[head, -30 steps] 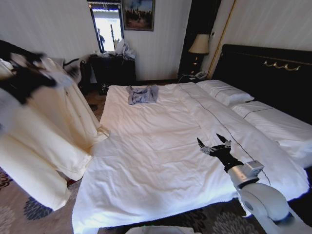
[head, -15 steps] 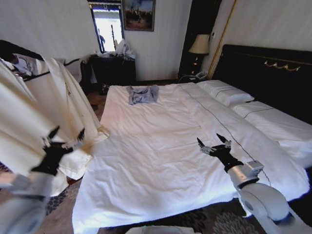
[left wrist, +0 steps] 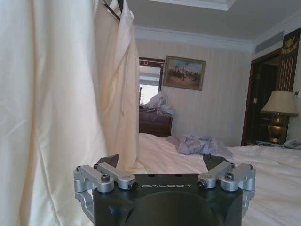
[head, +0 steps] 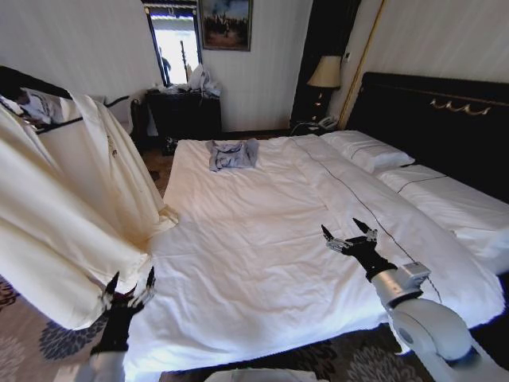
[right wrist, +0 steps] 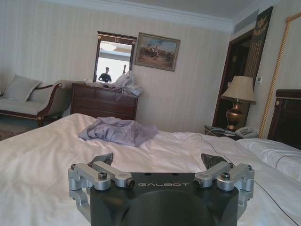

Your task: Pick up the clothes from the bed and hang them on the clothes hanger.

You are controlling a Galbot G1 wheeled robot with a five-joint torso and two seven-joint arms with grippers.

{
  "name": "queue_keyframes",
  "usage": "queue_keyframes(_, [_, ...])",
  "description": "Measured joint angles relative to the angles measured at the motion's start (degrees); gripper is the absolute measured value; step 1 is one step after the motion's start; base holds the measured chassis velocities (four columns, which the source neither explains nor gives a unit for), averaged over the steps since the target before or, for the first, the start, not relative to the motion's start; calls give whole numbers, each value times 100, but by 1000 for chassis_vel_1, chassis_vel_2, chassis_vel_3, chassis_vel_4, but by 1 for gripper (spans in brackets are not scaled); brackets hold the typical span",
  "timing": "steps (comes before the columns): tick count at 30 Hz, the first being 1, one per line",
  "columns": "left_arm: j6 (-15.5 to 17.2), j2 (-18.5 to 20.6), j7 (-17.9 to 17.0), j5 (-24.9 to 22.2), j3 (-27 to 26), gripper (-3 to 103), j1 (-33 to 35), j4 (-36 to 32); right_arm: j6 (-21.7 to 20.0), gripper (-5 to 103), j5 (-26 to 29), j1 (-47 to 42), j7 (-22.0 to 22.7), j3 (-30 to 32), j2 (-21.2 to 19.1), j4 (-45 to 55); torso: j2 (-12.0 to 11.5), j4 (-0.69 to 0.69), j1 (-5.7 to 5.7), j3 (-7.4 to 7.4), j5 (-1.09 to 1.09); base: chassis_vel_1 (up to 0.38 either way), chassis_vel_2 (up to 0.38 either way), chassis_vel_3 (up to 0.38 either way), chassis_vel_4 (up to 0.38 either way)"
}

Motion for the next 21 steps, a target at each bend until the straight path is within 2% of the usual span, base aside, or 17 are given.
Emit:
queue_keyframes(5, [-91,163,-14,227,133,100,12,-131,0,100,0,0,0,0,0,0,-1,0,0,0,-1,0,0,0,0])
queue_keyframes(7, [-39,190,-52,310,130,100,-9,-310,0,100,0,0,0,0,0,0,-1,0,0,0,-1,0,0,0,0])
queue_keyframes(8, [89,164,-118,302,59,100,-37,-470,0,100,0,1,0,0,0,0,-1,1,0,1,-1,0,0,0,0])
queue_keyframes(15, [561,-108,-236,-254,-445,100,-91,-892,0,100,0,0,0,0,0,0,-1,0,0,1,-1,0,0,0,0])
queue_keyframes(21, [588,-190,-247,-474,-543,100,-88,-948,0,100,0,0,0,0,0,0,-1,0,0,1,-1,0,0,0,0])
